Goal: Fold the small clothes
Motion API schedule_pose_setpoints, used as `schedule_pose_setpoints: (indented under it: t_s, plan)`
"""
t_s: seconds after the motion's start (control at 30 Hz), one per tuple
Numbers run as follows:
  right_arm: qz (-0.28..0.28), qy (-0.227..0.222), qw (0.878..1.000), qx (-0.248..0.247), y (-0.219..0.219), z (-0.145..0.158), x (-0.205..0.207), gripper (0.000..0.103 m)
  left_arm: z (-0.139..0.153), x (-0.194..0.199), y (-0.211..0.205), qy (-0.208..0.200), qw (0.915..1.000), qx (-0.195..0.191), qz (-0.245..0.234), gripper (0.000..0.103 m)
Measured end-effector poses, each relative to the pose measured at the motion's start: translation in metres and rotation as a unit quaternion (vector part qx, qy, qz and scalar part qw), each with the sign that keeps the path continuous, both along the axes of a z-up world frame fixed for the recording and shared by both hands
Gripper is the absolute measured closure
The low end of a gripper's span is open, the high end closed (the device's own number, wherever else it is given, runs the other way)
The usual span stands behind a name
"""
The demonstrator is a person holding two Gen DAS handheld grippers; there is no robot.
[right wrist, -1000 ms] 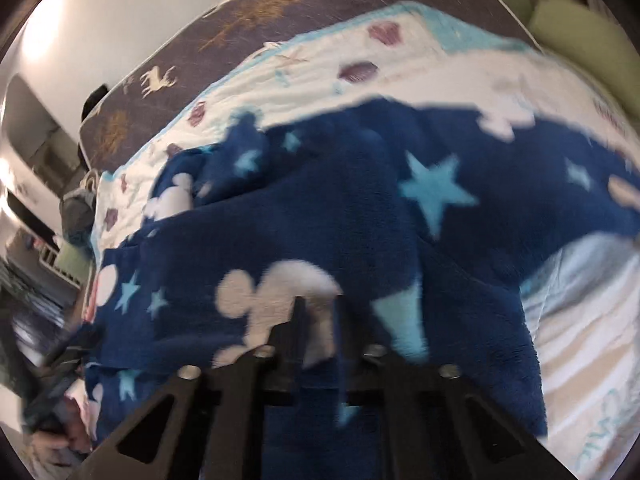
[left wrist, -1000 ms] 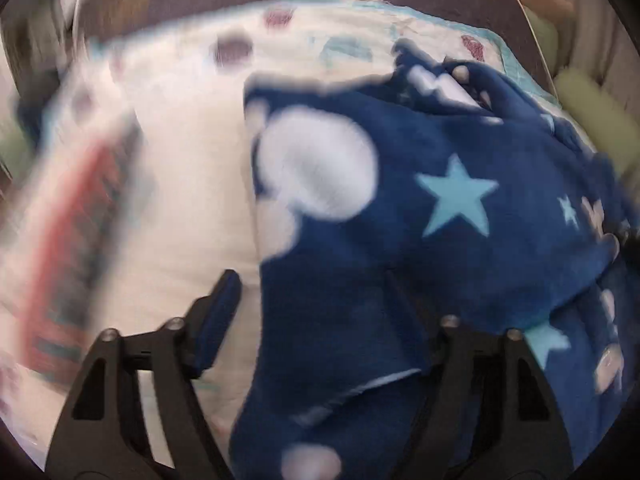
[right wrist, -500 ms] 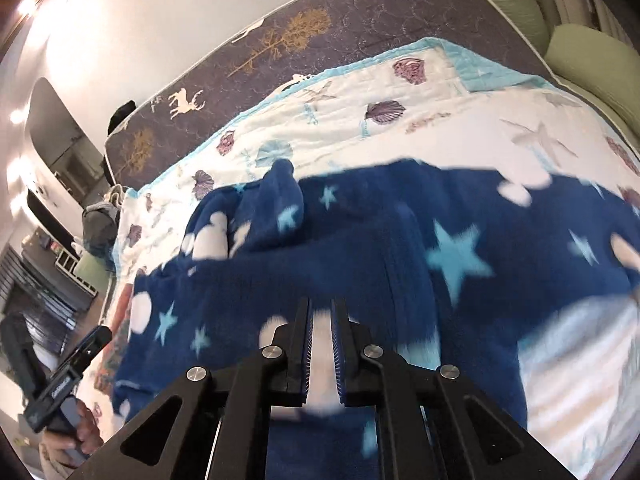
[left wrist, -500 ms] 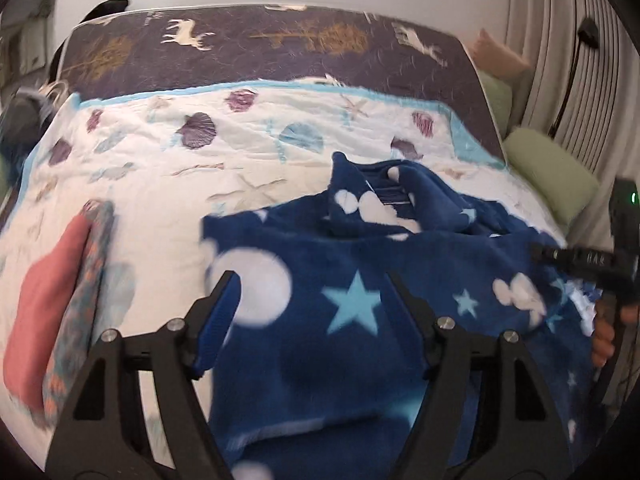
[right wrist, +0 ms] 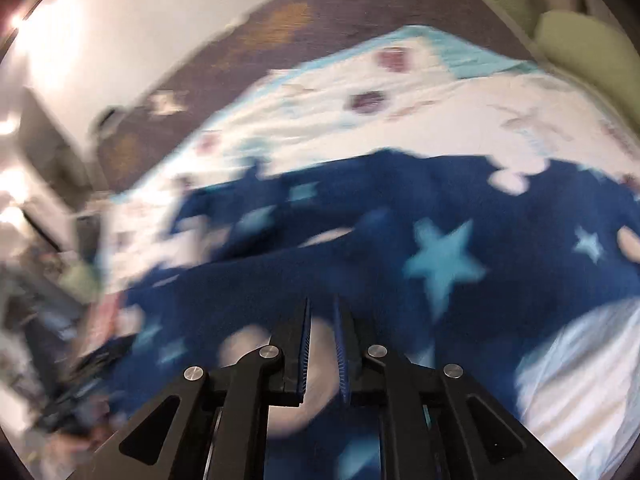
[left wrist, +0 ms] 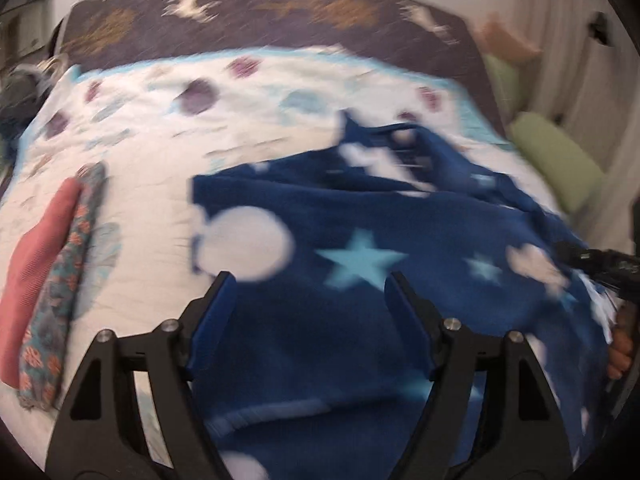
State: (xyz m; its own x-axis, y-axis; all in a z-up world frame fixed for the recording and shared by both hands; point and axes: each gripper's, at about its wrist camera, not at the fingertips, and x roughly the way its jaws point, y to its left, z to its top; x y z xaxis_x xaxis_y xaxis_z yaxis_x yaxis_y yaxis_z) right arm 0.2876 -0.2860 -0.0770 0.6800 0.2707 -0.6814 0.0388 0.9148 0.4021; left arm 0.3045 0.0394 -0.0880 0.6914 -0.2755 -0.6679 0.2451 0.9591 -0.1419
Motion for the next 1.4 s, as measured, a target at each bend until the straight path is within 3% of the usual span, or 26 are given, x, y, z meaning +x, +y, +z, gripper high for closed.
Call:
schedule_pose_setpoints:
  t_s: [0.07,0.1,0.13,0.23,0.37,0.43,0.5,0.6,0.73,0.83,0.9,1.07,1.1,1.17,1.2,1.23,1.33,1.4]
  plan:
    - [0.022,0.03,0.999,-0.023,0.013,-0.01,-0.015,0.079,-0.015,-0.003,-0.019,0.025,0.9986,0.039,-0.023,0.026]
    - [0.026,0.06,0.997,-0.037,0.018,-0.023,-0.016,0.068,-0.025,-0.001,-0.026,0.042,0.9965,0.067,-0.028,0.026]
    - [0.033,0.073,0.996,-0.046,0.019,-0.034,-0.017,0.068,-0.031,-0.001,-0.03,0.045,0.9951,0.084,-0.026,0.026]
    - [0.006,0.057,0.997,-0.046,0.017,-0.02,-0.033,0.069,-0.011,-0.013,-0.028,0.021,0.9964,0.081,-0.012,0.026]
    - [0.004,0.004,0.998,-0.064,0.004,0.011,-0.06,0.066,0.022,-0.041,-0.035,-0.033,0.9955,0.075,-0.048,0.026]
    - [-0.042,-0.013,0.997,-0.07,-0.026,0.021,-0.071,0.044,0.032,-0.045,-0.046,-0.036,0.995,0.067,-0.065,0.026]
    - [-0.119,-0.015,0.992,-0.039,-0.067,0.024,-0.078,0.029,0.036,-0.044,-0.057,-0.033,0.9952,0.049,-0.078,0.026]
    - [-0.246,0.004,0.967,0.063,-0.135,0.008,-0.101,0.024,0.033,-0.039,-0.082,-0.028,0.9951,0.032,-0.089,0.019]
    - [-0.316,0.025,0.929,0.192,-0.202,-0.03,-0.115,0.024,0.007,-0.027,-0.121,0.004,0.9945,0.029,-0.101,0.019]
    - [-0.353,0.026,0.909,0.22,-0.231,-0.046,-0.121,0.024,-0.023,-0.021,-0.142,0.037,0.9913,0.069,-0.106,0.019]
    - [-0.376,0.016,0.896,0.234,-0.252,-0.053,-0.119,0.024,-0.028,-0.025,-0.146,0.031,0.9899,0.083,-0.11,0.015]
    - [-0.439,0.003,0.862,0.253,-0.292,-0.064,-0.118,0.024,-0.027,-0.029,-0.141,0.031,0.9905,0.069,-0.114,0.013]
    - [-0.451,-0.002,0.856,0.254,-0.295,-0.065,-0.117,0.027,-0.026,-0.029,-0.14,0.031,0.9908,0.065,-0.115,0.013]
    - [-0.465,-0.002,0.853,0.237,-0.301,-0.065,-0.111,0.047,-0.027,-0.029,-0.14,0.031,0.991,0.06,-0.116,0.012]
    - [-0.465,0.0,0.855,0.228,-0.304,-0.064,-0.108,0.076,-0.027,-0.029,-0.14,0.031,0.9911,0.057,-0.116,0.012]
    - [-0.456,0.001,0.861,0.226,-0.31,-0.063,-0.104,0.095,-0.027,-0.028,-0.14,0.031,0.9911,0.056,-0.117,0.012]
    - [-0.444,-0.043,0.868,0.22,-0.306,-0.041,-0.104,0.095,-0.027,-0.028,-0.141,0.03,0.9911,0.054,-0.118,0.011]
    - [-0.409,-0.086,0.887,0.194,-0.287,-0.013,-0.097,0.095,-0.027,-0.027,-0.14,0.031,0.9914,0.046,-0.119,0.011]
